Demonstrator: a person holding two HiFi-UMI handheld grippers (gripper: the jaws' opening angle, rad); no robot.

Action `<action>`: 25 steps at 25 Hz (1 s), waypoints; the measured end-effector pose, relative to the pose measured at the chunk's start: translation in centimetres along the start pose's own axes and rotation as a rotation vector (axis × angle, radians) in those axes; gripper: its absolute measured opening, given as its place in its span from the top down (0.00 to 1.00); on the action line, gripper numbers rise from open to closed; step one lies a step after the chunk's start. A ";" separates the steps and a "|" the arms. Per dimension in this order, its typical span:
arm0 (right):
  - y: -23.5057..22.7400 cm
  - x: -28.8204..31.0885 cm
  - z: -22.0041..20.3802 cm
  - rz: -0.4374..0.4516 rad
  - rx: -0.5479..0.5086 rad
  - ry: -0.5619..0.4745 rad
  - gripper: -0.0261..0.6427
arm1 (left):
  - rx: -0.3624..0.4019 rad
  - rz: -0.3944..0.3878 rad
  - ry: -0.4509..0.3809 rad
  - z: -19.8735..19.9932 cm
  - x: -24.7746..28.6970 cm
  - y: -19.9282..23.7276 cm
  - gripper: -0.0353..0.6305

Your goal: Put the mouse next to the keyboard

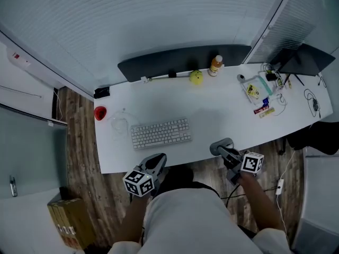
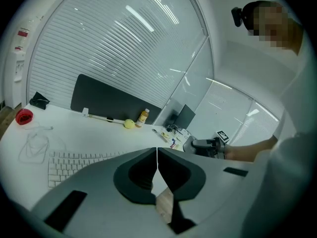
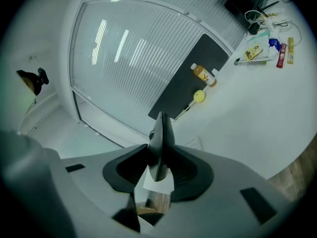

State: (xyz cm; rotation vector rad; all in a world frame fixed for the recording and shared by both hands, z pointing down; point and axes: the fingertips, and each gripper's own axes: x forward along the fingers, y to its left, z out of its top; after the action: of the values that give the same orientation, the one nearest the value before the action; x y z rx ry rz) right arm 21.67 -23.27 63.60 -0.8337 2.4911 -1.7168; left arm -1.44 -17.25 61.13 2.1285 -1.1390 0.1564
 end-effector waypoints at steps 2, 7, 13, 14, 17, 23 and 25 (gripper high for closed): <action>-1.3 0.8 0.2 -0.025 0.004 0.035 0.74 | 0.001 -0.016 0.017 0.1 1.2 0.5 0.91; -5.2 3.8 -0.3 -0.097 0.018 0.114 0.74 | 0.013 -0.044 0.060 0.4 3.5 2.1 0.91; -8.7 7.3 -0.8 -0.174 0.013 0.205 0.74 | -0.011 -0.072 0.114 -0.1 5.8 3.8 0.91; -9.2 7.8 -0.9 -0.189 0.010 0.220 0.74 | -0.017 -0.081 0.123 -0.3 6.2 3.9 0.91; -11.0 9.1 -1.2 -0.235 -0.009 0.264 0.74 | -0.032 -0.109 0.146 -0.7 7.3 3.9 0.91; -14.4 11.2 -1.9 -0.313 -0.019 0.349 0.74 | -0.059 -0.145 0.178 -1.2 9.2 4.1 0.91; -15.4 11.9 -2.4 -0.337 -0.025 0.396 0.74 | -0.069 -0.148 0.186 -1.3 9.6 4.6 0.91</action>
State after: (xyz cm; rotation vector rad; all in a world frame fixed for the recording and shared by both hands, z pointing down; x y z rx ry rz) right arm 17.17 -30.25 81.38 -1.0596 2.7450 -2.1482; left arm 1.13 -24.60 68.45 2.0803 -0.8640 0.2379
